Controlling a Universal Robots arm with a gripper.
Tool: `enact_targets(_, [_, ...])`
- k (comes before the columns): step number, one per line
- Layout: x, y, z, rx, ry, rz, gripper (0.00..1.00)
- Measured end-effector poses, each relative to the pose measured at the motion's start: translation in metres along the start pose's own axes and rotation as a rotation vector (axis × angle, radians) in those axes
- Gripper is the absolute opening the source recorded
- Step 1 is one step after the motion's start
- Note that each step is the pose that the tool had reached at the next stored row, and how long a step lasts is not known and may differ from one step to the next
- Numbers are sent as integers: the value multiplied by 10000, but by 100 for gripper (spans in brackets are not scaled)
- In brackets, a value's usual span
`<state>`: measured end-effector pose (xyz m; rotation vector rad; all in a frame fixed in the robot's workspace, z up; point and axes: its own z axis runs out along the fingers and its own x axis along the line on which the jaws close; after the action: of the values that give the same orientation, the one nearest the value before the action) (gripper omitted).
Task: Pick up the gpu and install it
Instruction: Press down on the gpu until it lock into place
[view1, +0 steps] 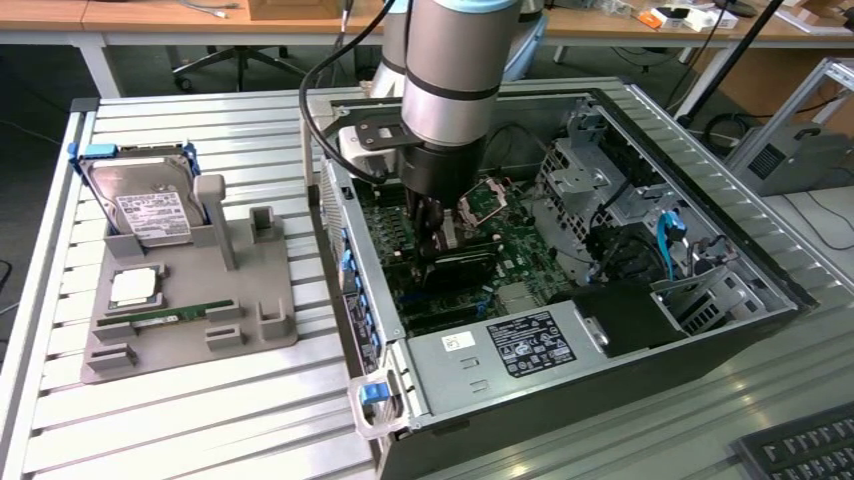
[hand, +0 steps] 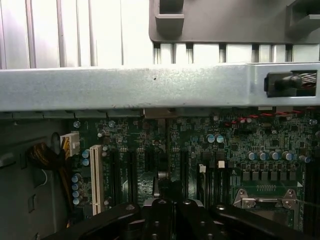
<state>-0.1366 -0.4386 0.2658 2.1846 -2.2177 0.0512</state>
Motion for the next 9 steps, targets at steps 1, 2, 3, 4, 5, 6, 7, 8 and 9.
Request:
enact_targets(1, [-2, -1, -13, -8, 12, 0, 11])
enact_targets(2, [-1, -1, -21, -5, 5, 1, 11])
enact_targets(3, [1, 0, -45, 12, -22, 2, 11])
enact_targets(4, [2, 0, -64, 20, -32, 3, 11])
enact_targets(5, [4, 0, -88, 18, -27, 2, 11])
enact_targets(6, [6, 0, -113, 11, -14, 1, 11])
enact_targets(7, [6, 0, -129, 9, -12, 1, 11])
enact_targets(8, [7, 0, -148, 8, -11, 0, 11])
enact_targets(9, [7, 0, -157, 8, -11, 0, 11])
